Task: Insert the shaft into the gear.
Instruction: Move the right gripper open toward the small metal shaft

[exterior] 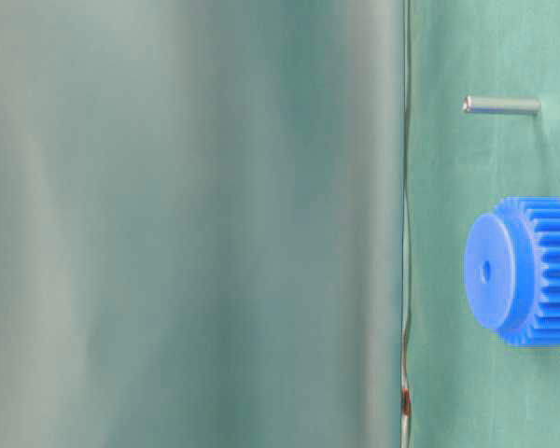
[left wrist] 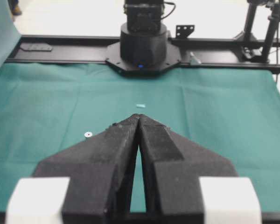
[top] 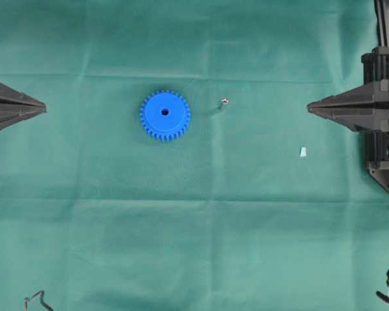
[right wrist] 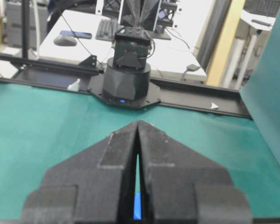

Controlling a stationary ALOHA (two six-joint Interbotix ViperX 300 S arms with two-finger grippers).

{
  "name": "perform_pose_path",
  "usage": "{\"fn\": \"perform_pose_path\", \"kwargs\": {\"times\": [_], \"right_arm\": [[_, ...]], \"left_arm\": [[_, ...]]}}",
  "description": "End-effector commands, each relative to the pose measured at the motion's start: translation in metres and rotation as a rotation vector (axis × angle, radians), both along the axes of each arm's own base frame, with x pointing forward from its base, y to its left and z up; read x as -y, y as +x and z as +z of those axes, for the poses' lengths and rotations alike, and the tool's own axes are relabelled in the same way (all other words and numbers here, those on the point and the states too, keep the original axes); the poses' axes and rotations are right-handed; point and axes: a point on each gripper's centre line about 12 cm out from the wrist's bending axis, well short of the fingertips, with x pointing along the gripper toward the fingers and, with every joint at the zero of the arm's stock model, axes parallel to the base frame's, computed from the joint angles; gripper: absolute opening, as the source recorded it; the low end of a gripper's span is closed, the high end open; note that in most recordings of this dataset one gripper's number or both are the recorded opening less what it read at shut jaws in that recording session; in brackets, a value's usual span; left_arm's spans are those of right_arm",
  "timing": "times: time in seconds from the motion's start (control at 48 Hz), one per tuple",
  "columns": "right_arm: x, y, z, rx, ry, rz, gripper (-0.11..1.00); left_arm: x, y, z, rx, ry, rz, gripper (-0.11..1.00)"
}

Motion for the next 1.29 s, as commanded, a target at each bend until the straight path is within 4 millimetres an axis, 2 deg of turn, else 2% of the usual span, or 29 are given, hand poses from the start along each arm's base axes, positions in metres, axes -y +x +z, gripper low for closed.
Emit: {"fn": "perform_pose_path", "kwargs": {"times": [0.0, 0.271, 0.625, 0.688, 0.75, 0.938, 0.98, 1.146, 1.271], "right_arm": [[0.000, 0.002, 0.005, 0.006, 0.002, -0.001, 0.03], [0.004, 0.009, 0.005, -0.038, 0.022, -0.020, 0.03], [0.025, 0.033, -0.023, -0.137, 0.083, -0.115, 0.05], [0.030, 0.039, -0.032, -0.168, 0.091, -0.136, 0.12], [0.037, 0.046, -0.043, -0.212, 0.107, -0.163, 0.25], [0.050, 0.068, -0.076, -0.326, 0.133, -0.213, 0.81], [0.054, 0.074, -0.086, -0.350, 0.138, -0.224, 0.88], [0.062, 0.091, -0.118, -0.408, 0.166, -0.259, 0.82], [0.066, 0.101, -0.140, -0.454, 0.183, -0.281, 0.83]], "left_arm": [[0.001, 0.003, 0.012, 0.011, -0.003, -0.006, 0.00], [0.001, 0.004, 0.013, -0.005, -0.003, -0.005, 0.00], [0.001, 0.004, 0.013, -0.006, -0.002, -0.006, 0.00], [0.001, 0.004, 0.013, -0.008, -0.003, -0.005, 0.00], [0.001, 0.003, 0.012, -0.009, 0.000, -0.006, 0.00], [0.001, 0.003, 0.012, -0.011, 0.000, -0.006, 0.00], [0.001, 0.003, 0.012, -0.011, 0.000, -0.006, 0.00], [0.001, 0.003, 0.013, -0.011, -0.002, -0.004, 0.00], [0.001, 0.003, 0.013, -0.011, 0.000, -0.004, 0.00]]}}
